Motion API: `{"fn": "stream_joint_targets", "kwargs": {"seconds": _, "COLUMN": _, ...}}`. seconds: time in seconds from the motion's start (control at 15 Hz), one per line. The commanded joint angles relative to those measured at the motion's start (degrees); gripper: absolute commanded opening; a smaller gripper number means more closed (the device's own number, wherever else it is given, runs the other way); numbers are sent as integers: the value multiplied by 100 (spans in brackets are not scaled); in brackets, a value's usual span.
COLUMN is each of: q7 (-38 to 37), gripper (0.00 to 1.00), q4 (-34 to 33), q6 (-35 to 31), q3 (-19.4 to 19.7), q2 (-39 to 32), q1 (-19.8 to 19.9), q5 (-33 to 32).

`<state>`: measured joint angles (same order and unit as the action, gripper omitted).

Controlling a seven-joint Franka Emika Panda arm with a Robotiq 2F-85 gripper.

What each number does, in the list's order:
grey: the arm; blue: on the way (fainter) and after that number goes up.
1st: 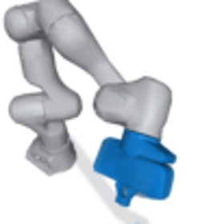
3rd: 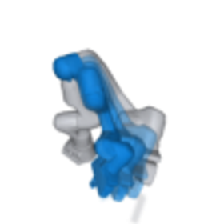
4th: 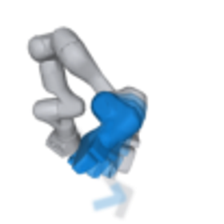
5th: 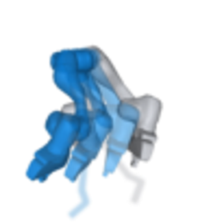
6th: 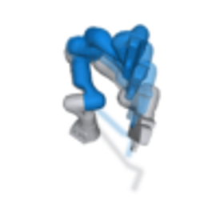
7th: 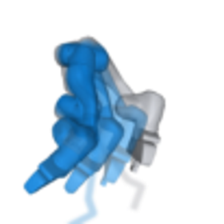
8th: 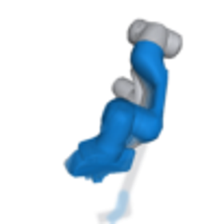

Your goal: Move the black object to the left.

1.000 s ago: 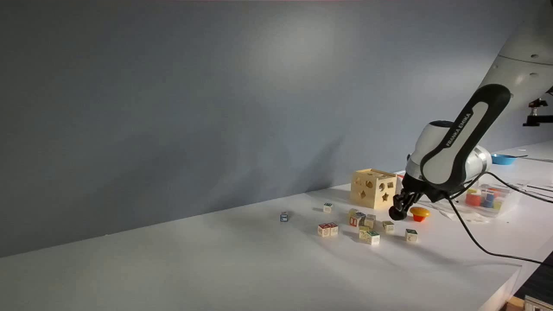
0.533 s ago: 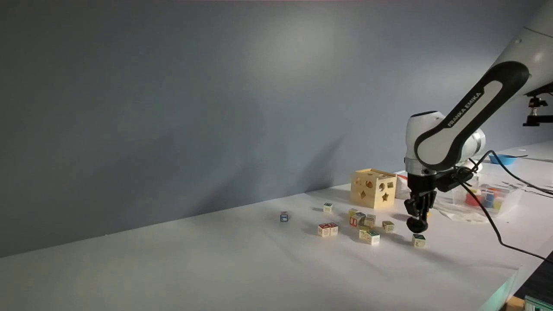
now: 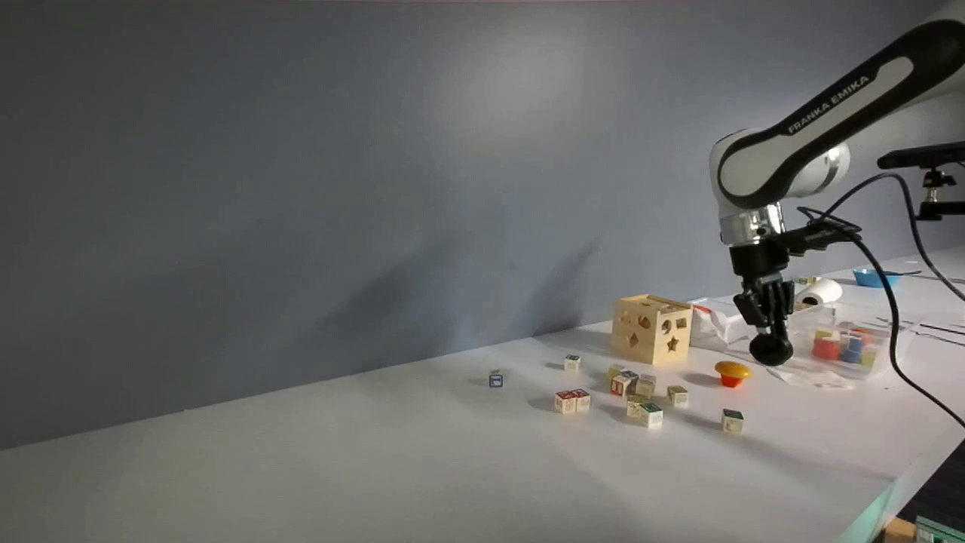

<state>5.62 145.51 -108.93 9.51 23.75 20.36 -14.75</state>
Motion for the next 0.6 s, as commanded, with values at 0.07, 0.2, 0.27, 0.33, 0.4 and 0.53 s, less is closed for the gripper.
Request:
{"fn": "stream_joint_targets", "kwargs": {"seconds": 0.07, "q7": 123, "gripper": 7, "q4": -1081, "q6": 1606, "q3": 404, "q2": -460, "q1": -366, "q5": 980}}
{"fn": "stream_joint_targets", "kwargs": {"seconds": 0.2, "q7": 55, "gripper": 7, "q4": -1344, "q6": 1812, "q3": 568, "q2": -845, "q1": -434, "q5": 1373}}
{"fn": "stream_joint_targets", "kwargs": {"seconds": 0.27, "q7": 31, "gripper": 7, "q4": -1421, "q6": 1809, "q3": 636, "q2": -1093, "q1": -460, "q5": 1583}}
{"fn": "stream_joint_targets", "kwargs": {"seconds": 0.33, "q7": 20, "gripper": 7, "q4": -1454, "q6": 1806, "q3": 690, "q2": -1296, "q1": -473, "q5": 1791}}
{"fn": "stream_joint_targets", "kwargs": {"seconds": 0.4, "q7": 12, "gripper": 7, "q4": -1470, "q6": 1763, "q3": 728, "q2": -1543, "q1": -478, "q5": 1998}}
{"fn": "stream_joint_targets", "kwargs": {"seconds": 0.53, "q7": 22, "gripper": 7, "q4": -1515, "q6": 1739, "q3": 775, "q2": -2063, "q1": -467, "q5": 2422}}
